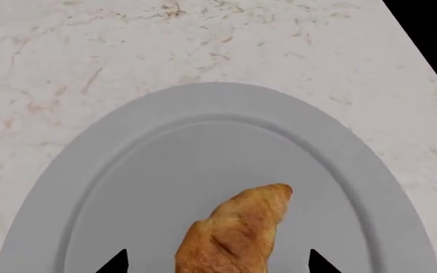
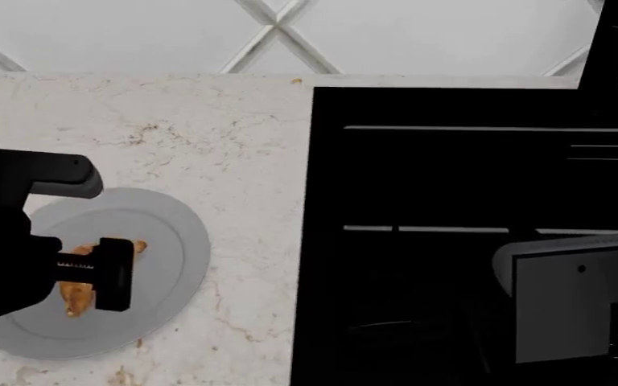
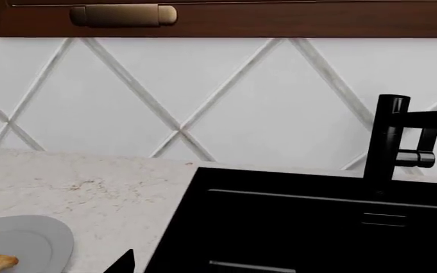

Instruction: Place the pastries on the plates.

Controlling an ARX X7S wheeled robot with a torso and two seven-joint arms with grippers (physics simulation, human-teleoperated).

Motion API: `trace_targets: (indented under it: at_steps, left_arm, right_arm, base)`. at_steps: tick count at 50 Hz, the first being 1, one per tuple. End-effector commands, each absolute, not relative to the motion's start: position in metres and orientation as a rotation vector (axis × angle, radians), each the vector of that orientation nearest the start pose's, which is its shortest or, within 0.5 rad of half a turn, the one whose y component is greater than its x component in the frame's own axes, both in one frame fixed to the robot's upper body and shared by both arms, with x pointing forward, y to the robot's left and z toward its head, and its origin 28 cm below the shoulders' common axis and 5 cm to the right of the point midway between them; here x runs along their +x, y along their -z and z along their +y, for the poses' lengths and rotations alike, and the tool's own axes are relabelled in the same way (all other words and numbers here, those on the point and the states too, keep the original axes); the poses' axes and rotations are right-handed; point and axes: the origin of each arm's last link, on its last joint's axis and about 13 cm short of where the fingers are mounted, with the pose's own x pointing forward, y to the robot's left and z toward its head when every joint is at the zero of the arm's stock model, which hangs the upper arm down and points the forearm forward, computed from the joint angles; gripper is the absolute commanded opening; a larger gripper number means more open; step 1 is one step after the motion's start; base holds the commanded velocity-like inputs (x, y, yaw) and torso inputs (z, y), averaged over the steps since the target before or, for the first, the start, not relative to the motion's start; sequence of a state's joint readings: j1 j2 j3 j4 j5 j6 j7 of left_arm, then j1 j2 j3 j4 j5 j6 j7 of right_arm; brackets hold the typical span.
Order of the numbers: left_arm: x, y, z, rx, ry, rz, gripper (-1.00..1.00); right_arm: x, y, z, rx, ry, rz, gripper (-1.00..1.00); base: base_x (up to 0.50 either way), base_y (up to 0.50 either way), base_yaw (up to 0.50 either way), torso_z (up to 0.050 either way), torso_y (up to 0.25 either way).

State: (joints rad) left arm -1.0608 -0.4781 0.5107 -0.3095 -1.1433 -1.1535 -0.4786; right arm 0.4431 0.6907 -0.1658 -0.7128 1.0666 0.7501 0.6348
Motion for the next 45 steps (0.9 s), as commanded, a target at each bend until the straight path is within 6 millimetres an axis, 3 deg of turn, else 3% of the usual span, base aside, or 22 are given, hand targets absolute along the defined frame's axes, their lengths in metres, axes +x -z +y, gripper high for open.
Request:
trace_targets:
  at_steps: [1,4,9,13,16,29,37,45]
  left_arm:
    - [0.321,-0.219,0.246,-0.005,0.139,0.575,1.0]
    - [0.298,-0.258,0.245,-0.021,0.174,0.44,1.0]
    - [0.26,-0.3,0.252,-0.04,0.161,0.27,1.0]
    - [0.239,-0.31,0.257,-0.048,0.138,0.209,1.0]
    - [0.232,-0.305,0.26,-0.058,0.109,0.188,1.0]
    - [0.237,-0.268,0.26,-0.162,0.06,0.208,1.0]
    - [0.22,-0.245,0.267,-0.207,-0.024,0.164,1.0]
    - [0.197,-0.204,0.27,-0.173,-0.152,0.105,1.0]
  right_arm:
    - [0.209,-0.196,-0.129,-0.005,-0.135,-0.045,1.0]
    - [0.209,-0.197,-0.129,-0.007,-0.135,-0.046,1.0]
    - [0.21,-0.198,-0.128,-0.006,-0.144,-0.051,1.0]
    - [0.212,-0.199,-0.127,-0.009,-0.154,-0.058,1.0]
    - [0.214,-0.201,-0.127,-0.012,-0.16,-0.062,1.0]
    - [0.233,-0.201,-0.137,-0.025,-0.151,-0.059,1.0]
    - [0.237,-0.2,-0.141,-0.017,-0.121,-0.076,1.0]
    - [0.242,-0.193,-0.143,0.007,-0.096,-0.079,1.0]
  base:
    - [0.0,0.0,0.0,0.0,0.0]
    - [0.0,0.0,0.0,0.0,0.003]
    - [0.0,0.0,0.0,0.0,0.0]
    - [0.0,0.0,0.0,0.0,0.0]
    - [0.0,0.0,0.0,0.0,0.0]
    - [0.0,0.0,0.0,0.0,0.0]
    - [0.0,0.0,0.0,0.0,0.0]
    - [0.0,0.0,0.0,0.0,0.0]
